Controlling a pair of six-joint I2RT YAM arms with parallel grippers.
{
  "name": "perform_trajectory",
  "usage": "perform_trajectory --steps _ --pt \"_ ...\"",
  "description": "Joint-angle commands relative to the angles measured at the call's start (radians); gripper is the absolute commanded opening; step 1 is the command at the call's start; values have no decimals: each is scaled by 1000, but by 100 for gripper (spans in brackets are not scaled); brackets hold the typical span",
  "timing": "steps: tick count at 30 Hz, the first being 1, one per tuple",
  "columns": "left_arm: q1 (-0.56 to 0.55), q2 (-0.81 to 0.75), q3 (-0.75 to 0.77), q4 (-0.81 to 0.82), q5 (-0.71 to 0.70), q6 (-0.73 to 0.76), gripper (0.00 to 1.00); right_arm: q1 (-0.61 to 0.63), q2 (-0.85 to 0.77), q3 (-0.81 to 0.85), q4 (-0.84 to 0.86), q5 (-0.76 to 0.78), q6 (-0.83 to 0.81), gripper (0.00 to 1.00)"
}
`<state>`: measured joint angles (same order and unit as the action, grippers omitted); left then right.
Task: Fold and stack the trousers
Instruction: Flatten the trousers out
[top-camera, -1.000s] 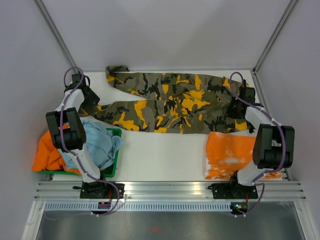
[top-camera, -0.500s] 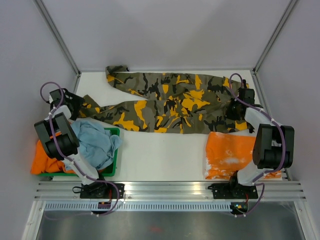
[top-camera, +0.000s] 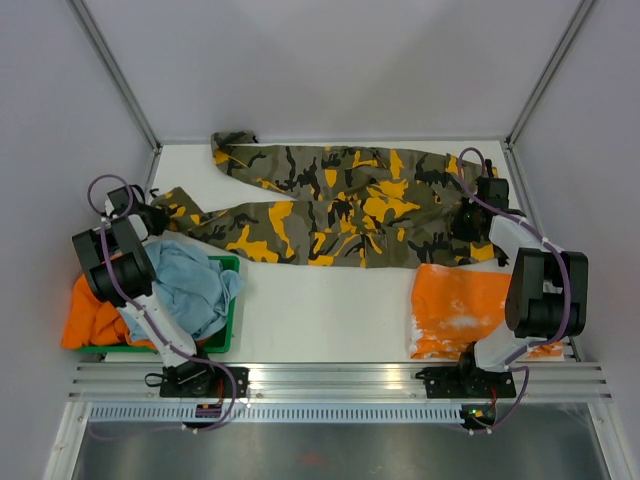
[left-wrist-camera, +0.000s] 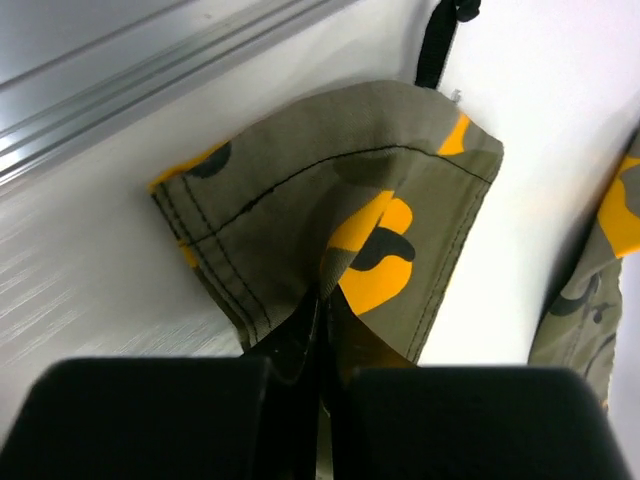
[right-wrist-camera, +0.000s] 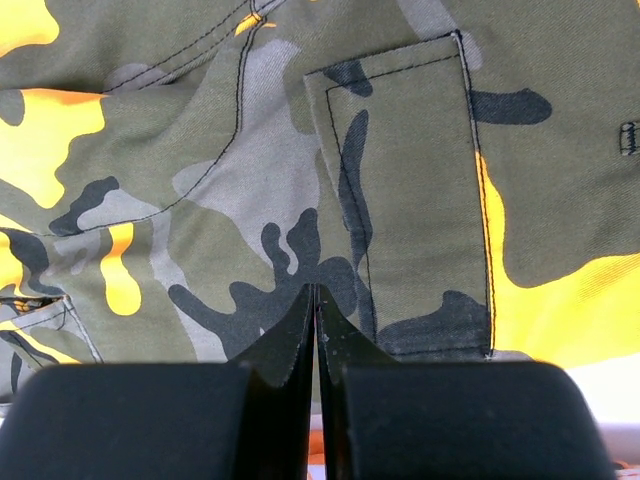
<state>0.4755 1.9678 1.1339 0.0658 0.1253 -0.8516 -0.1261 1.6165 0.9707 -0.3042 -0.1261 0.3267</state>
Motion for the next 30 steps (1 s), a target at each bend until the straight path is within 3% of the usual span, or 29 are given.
perform_trajectory --steps 1,5,11,14,16,18,20,22,23,24,27,30 --pt "2 -110 33 -53 -96 20 2 6 -6 11 4 11 8 6" --pt "-3 -254 148 -379 -268 129 2 6 6 11 7 14 3 6" --pt "-92 -455 211 -550 -542 297 2 6 57 11 27 5 3 6" --pt "-117 -322 383 -734 -612 353 2 6 83 26 27 -17 -5 6" --pt "-117 -96 628 -983 -613 336 2 6 98 34 30 -29 -3 6" --pt "-117 30 781 -1066 -602 292 3 6 99 34 45 -38 3 6" --pt "-118 149 838 -1083 -593 252 7 8 97 33 53 -41 5 6" --pt "-118 206 920 -1084 -578 229 28 8 92 37 48 -38 5 6" --pt "-118 257 946 -1090 -567 220 55 8 86 37 43 -35 3 6" --pt "-118 284 1016 -1107 -558 217 99 8 74 36 42 -32 0 6" --pt "-123 315 1069 -1131 -538 235 100 8 53 30 34 -11 -5 6" --pt "-136 197 929 -1022 -529 279 100 6 45 22 30 -1 -8 6"
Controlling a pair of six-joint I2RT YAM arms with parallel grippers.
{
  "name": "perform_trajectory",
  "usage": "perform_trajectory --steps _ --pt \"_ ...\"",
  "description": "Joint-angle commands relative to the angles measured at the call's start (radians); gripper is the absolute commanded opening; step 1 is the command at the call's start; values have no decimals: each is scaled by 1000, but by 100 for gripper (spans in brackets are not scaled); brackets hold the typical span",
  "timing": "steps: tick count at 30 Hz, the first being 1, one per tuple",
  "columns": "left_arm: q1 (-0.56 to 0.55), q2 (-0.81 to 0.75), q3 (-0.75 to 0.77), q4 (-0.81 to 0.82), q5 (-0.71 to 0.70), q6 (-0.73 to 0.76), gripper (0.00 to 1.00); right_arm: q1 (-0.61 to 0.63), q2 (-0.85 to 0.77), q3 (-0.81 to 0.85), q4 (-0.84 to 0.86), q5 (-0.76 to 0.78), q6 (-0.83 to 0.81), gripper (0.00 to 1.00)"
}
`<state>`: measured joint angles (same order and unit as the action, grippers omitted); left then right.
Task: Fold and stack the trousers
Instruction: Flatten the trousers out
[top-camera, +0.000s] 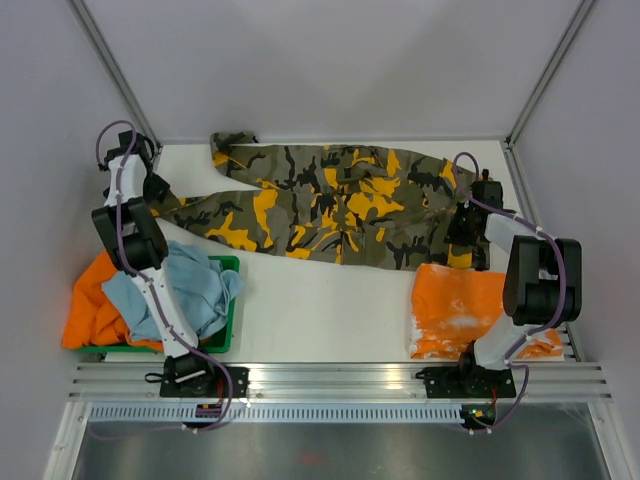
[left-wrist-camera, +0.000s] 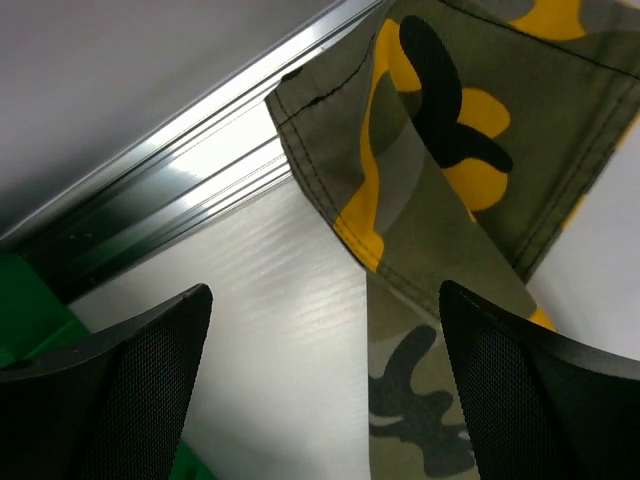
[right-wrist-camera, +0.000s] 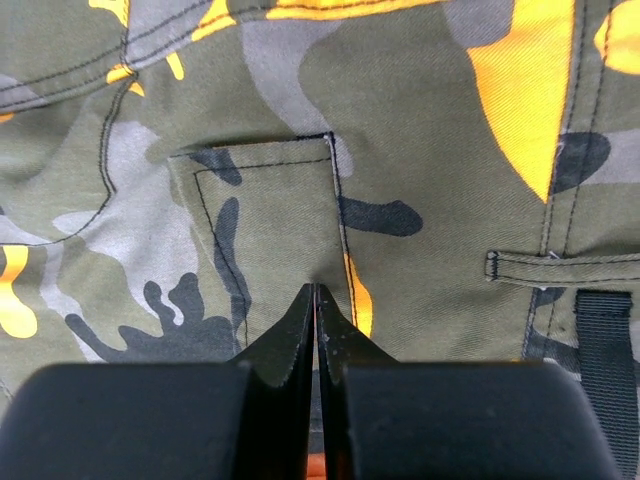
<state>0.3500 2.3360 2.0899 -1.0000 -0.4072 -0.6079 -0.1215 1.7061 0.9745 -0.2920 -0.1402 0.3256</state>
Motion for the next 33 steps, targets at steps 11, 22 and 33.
perform_trajectory --steps 11,22,33 --pt "-22 -609 -822 576 250 -110 97 10 -13 27 25 -27 4 6" --pt "29 -457 -907 980 373 -335 85 13 -45 10 10 -9 20 6" --pt "95 -331 -779 888 215 -352 81 16 -89 -28 5 37 50 6"
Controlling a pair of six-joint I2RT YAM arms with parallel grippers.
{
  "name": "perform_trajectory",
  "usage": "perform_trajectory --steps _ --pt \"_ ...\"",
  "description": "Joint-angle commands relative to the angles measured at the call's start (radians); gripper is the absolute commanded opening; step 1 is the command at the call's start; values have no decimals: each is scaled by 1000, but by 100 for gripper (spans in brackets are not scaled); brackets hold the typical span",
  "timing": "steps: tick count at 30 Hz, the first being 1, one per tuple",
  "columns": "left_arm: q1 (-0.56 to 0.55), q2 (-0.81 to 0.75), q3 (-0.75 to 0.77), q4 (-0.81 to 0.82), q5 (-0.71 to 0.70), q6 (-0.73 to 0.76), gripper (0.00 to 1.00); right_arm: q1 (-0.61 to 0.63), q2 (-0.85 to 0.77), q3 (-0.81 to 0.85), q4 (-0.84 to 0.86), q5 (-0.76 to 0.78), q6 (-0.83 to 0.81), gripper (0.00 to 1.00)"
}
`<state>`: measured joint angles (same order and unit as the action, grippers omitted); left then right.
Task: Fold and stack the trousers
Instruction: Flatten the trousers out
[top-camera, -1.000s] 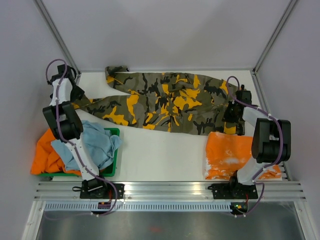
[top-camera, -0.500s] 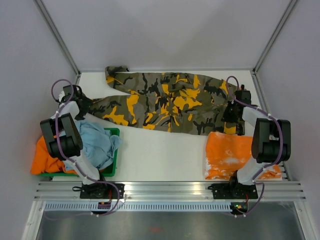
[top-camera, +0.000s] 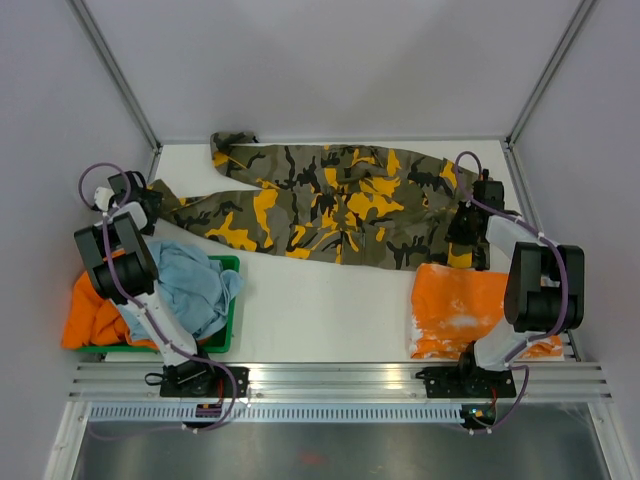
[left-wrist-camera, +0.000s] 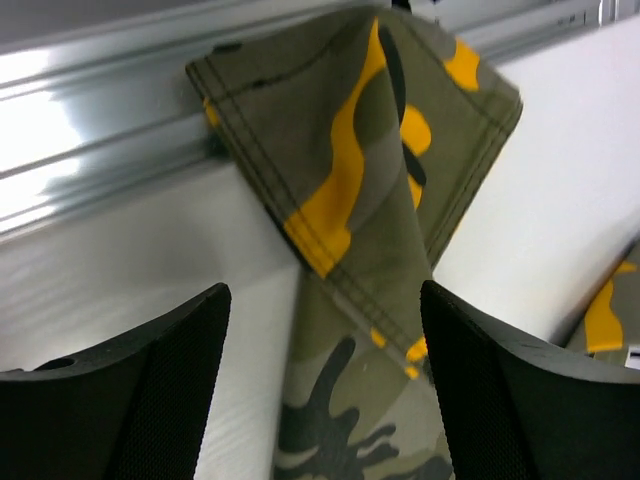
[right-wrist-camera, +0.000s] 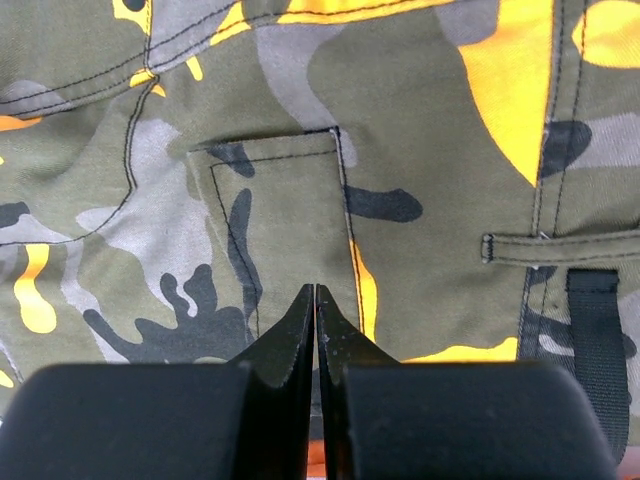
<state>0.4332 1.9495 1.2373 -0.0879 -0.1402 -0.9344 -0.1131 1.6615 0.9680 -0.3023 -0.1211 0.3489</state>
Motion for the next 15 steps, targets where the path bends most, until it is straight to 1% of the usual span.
perform_trajectory --steps 1,3,4,5,7,8,10,11,12,15 --pt "16 68 95 -32 -52 -23 80 9 -51 -35 19 21 35 6" --pt "19 94 102 -18 -49 -14 78 9 -58 -43 17 24 38 6" --pt "27 98 100 -6 -41 -8 69 10 -62 -43 9 31 35 6" --pt "32 104 100 8 -27 -6 63 10 -65 -41 6 34 33 6" --pt "48 120 99 48 16 -4 42 10 -63 -31 -8 40 29 6" --pt "53 124 100 59 27 -4 41 9 -63 -28 -11 40 30 6" --pt "64 140 114 82 57 9 34 10 -65 -28 -6 40 36 6" --pt "67 144 125 82 63 14 23 12 -63 -28 -6 40 41 6" --pt "70 147 145 71 70 23 2 10 -60 -25 -6 38 42 6" --pt "76 111 146 71 70 60 2 16 -60 -25 -4 38 53 6"
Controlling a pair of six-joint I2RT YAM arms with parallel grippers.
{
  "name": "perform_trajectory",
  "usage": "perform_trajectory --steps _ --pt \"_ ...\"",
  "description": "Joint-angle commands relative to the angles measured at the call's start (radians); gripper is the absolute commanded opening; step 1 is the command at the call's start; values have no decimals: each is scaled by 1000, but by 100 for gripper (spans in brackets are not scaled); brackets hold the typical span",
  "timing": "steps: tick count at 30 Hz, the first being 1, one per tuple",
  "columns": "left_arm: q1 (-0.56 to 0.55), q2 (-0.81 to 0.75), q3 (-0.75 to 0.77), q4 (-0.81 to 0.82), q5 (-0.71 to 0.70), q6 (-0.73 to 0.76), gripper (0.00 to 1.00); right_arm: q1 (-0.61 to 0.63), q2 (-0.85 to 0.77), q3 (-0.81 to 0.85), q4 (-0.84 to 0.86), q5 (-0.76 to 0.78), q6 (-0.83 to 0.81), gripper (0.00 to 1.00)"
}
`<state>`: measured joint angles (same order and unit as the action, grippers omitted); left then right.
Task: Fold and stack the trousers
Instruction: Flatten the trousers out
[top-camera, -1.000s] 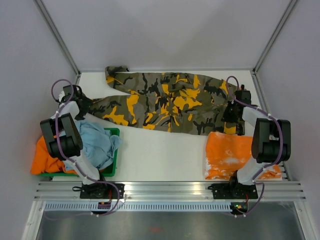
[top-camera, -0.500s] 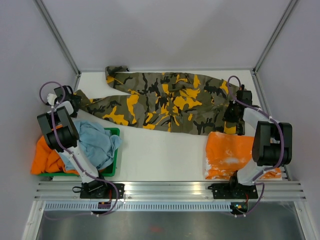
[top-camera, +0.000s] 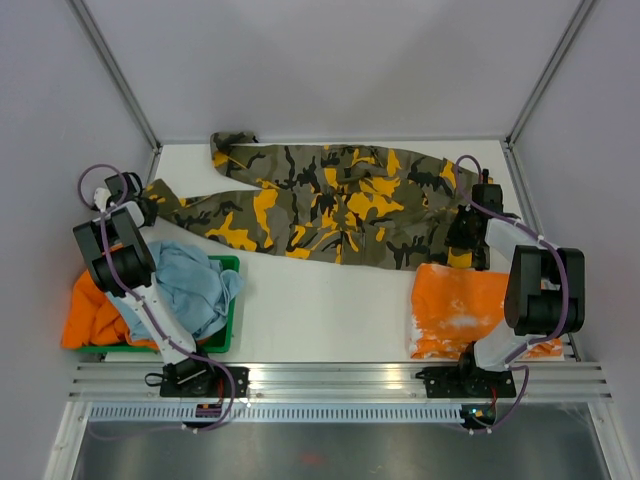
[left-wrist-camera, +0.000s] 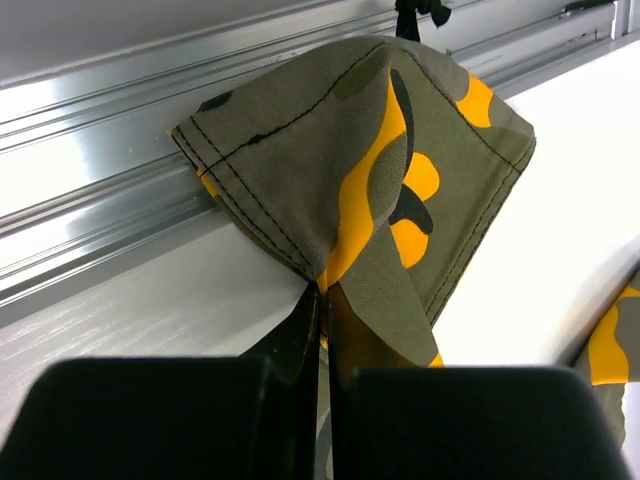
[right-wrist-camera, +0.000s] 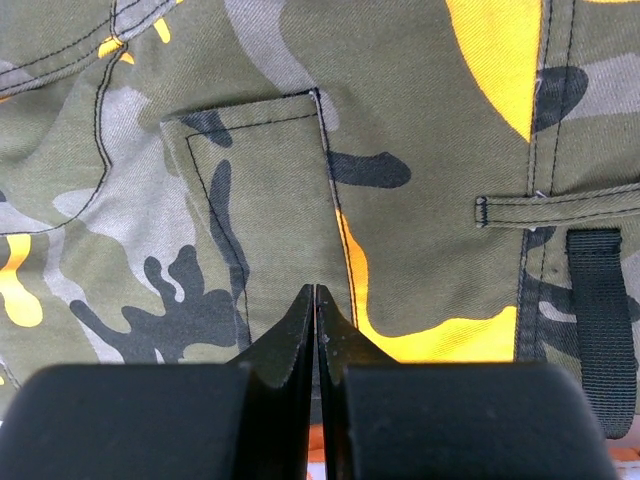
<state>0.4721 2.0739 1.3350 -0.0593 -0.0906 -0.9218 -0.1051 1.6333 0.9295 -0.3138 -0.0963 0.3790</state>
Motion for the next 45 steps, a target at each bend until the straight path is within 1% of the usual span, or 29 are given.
perform_trajectory --steps 1,3,4,6,7,11,13,14,15,17,19,20,22,23,24,25,26,27,28,29,31,32,33,35,37,38,41,43,45 --pt "36 -61 49 36 -3 60 2 8 -30 12 8 15 23 6" --pt "36 -112 73 4 -38 90 2 10 -24 14 12 17 23 6" --pt "33 -162 90 -66 -93 100 2 12 -20 14 13 17 21 6" --pt "26 -213 127 -124 -162 141 2 15 -7 11 21 14 23 6" --pt "14 -241 130 -148 -238 158 2 16 -1 11 25 12 24 6" --pt "-16 -374 112 -239 -377 239 2 19 34 9 48 0 26 6" --pt "-35 -383 141 -312 -426 270 2 21 45 12 53 -8 23 6" --pt "-42 -386 162 -403 -449 299 2 22 54 12 61 -10 21 6" --pt "-56 -390 165 -445 -504 304 2 22 57 14 64 -11 20 6" --pt "-70 -402 138 -447 -541 371 2 22 68 11 73 -11 18 6" --pt "-76 -376 148 -387 -476 513 2 22 72 11 81 -22 14 6" --pt "-78 -344 253 -414 -466 534 2 21 83 12 85 -25 11 6" --pt "-84 -192 402 -557 -430 583 2 21 95 28 76 -29 -2 6" --pt "-89 -131 575 -615 -416 596 2 21 105 37 73 -29 -2 6" --pt "-90 2 666 -720 -347 619 2 22 106 40 71 -29 -2 6" --pt "-90 74 758 -784 -324 648 3 21 106 40 71 -28 -2 6" --pt "-93 145 946 -844 -314 658 7 22 103 40 77 -26 4 6" --pt "-102 210 1027 -922 -305 666 11 22 102 40 79 -26 8 6" --pt "-110 301 1076 -930 -293 687 13 24 100 38 82 -26 9 6" --pt "-119 322 1092 -915 -269 707 26 22 99 38 82 -25 12 6" --pt "-162 319 1043 -828 -255 725 49 22 100 45 79 -23 14 6" --pt "-177 308 979 -803 -255 722 87 24 103 51 73 -22 12 6" --pt "-202 293 948 -778 -271 716 99 24 105 51 71 -17 12 6" --pt "-217 250 888 -731 -252 690 100 24 120 57 71 -7 14 6" --pt "-216 229 886 -731 -233 658 100 22 155 69 59 21 23 5" --pt "-216 201 888 -732 -210 655 100 24 169 83 56 36 24 2" --pt "-217 138 874 -723 -158 646 100 24 230 124 22 145 28 0" --pt "-219 54 847 -712 -106 649 100 24 270 147 -8 232 21 0" --pt "-221 -56 765 -667 -34 652 100 22 290 167 -25 292 20 0"
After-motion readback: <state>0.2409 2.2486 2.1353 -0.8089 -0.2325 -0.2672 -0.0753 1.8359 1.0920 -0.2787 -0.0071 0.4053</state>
